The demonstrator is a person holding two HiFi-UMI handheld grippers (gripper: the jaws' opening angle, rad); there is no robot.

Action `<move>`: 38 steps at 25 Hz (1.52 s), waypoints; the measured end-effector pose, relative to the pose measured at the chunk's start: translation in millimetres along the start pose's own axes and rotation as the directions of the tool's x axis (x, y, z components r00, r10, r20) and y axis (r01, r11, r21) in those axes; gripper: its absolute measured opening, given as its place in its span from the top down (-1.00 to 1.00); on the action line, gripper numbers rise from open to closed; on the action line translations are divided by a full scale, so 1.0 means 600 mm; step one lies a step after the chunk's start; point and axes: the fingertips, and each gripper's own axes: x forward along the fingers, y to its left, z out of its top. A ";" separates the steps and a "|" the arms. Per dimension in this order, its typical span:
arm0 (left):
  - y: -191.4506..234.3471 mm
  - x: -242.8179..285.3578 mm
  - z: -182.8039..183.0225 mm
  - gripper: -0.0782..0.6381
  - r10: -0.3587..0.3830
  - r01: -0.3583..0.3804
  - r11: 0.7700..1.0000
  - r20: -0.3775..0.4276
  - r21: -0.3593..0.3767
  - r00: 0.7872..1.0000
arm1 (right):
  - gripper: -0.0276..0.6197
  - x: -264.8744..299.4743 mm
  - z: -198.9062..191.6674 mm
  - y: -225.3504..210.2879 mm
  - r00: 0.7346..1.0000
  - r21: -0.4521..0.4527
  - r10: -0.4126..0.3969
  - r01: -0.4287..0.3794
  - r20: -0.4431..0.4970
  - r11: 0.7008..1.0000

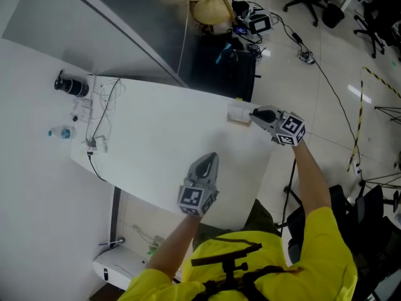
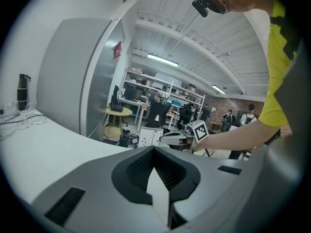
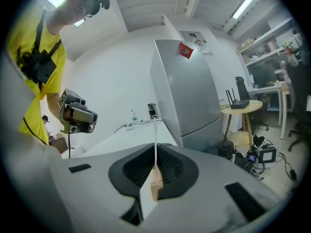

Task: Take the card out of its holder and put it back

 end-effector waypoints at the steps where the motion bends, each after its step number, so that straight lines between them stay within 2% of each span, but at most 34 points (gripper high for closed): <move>1: 0.000 -0.002 0.002 0.78 0.000 0.000 1.000 0.002 0.002 1.000 | 0.85 -0.003 0.008 0.000 1.000 0.000 -0.003 0.003 0.008 1.000; 6: 0.001 -0.013 0.024 0.78 -0.003 0.003 1.000 -0.001 0.000 1.000 | 0.85 -0.022 0.079 -0.003 0.999 -0.026 -0.025 0.026 0.046 0.999; 11: -0.006 -0.017 0.046 0.78 -0.012 0.011 1.000 0.047 0.006 0.999 | 0.86 -0.055 0.176 0.016 0.995 -0.059 -0.039 0.045 0.087 0.997; 17: -0.024 -0.011 0.063 0.78 -0.063 0.061 0.998 0.078 0.031 0.995 | 0.86 -0.108 0.307 0.043 0.991 -0.128 -0.041 0.058 0.130 0.990; 21: -0.033 -0.018 0.070 0.78 -0.075 0.073 0.997 0.090 0.025 0.993 | 0.86 -0.132 0.358 0.051 0.986 -0.152 -0.042 0.067 0.161 0.986; 26: -0.032 -0.021 0.069 0.78 -0.093 0.090 0.995 0.085 0.043 0.992 | 0.86 -0.132 0.368 0.051 0.983 -0.144 -0.039 0.065 0.179 0.987; 31: -0.014 -0.015 0.070 0.78 -0.049 0.047 0.999 0.091 0.020 0.995 | 0.86 -0.119 0.349 0.046 0.984 -0.128 -0.033 0.056 0.173 0.990; 38: -0.021 -0.005 0.058 0.78 -0.055 0.054 0.998 0.063 0.020 0.996 | 0.86 -0.112 0.309 0.034 0.988 -0.093 -0.024 0.039 0.150 0.995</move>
